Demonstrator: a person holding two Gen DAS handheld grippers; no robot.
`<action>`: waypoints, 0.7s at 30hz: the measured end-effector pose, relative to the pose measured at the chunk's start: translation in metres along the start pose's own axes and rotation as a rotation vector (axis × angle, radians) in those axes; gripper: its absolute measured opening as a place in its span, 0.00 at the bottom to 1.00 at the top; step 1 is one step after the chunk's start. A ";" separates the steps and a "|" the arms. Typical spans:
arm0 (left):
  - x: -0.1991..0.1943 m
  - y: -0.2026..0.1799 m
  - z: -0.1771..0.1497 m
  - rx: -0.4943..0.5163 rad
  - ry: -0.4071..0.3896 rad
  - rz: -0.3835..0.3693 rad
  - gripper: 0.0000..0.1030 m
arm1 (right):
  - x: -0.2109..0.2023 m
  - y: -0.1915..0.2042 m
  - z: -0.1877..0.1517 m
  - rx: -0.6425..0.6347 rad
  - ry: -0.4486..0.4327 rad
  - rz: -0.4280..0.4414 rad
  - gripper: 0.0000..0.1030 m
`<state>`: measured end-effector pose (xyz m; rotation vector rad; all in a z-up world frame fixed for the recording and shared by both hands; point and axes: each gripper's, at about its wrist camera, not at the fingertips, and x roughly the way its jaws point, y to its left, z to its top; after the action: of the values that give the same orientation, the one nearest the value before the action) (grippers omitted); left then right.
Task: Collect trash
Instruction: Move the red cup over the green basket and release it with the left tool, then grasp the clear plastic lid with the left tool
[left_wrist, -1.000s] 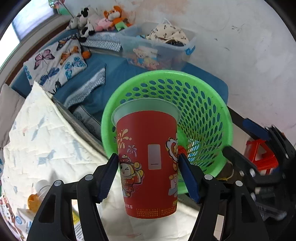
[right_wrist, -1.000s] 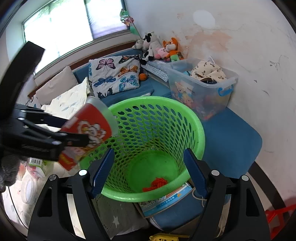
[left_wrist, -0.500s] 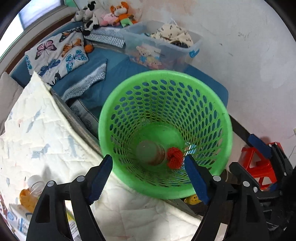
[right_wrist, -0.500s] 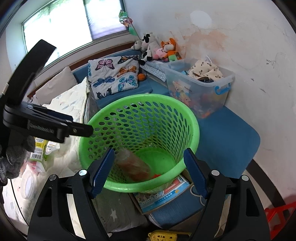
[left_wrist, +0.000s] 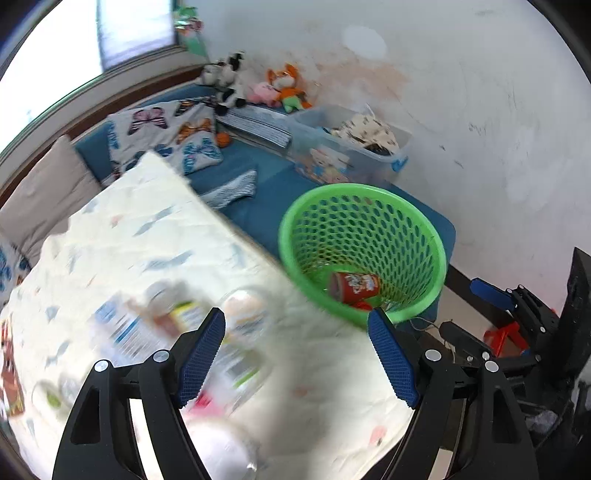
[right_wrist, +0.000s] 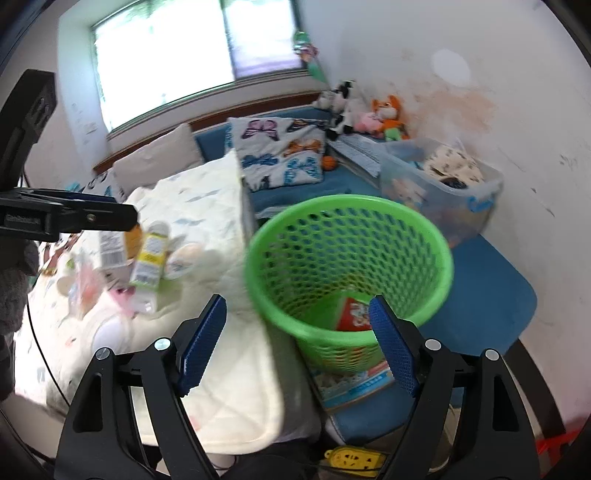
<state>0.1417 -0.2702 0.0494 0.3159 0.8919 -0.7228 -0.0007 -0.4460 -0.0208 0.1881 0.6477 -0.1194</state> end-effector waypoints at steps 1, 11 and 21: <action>-0.006 0.007 -0.007 -0.009 -0.006 0.004 0.75 | 0.000 0.006 -0.001 -0.008 -0.001 0.010 0.78; -0.026 0.070 -0.093 -0.122 0.014 0.075 0.79 | 0.006 0.049 -0.002 -0.058 0.008 0.083 0.82; 0.008 0.075 -0.155 -0.133 0.087 0.023 0.90 | 0.013 0.063 -0.006 -0.074 0.034 0.107 0.82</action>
<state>0.1051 -0.1367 -0.0536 0.2401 1.0121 -0.6286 0.0165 -0.3840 -0.0244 0.1539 0.6735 0.0106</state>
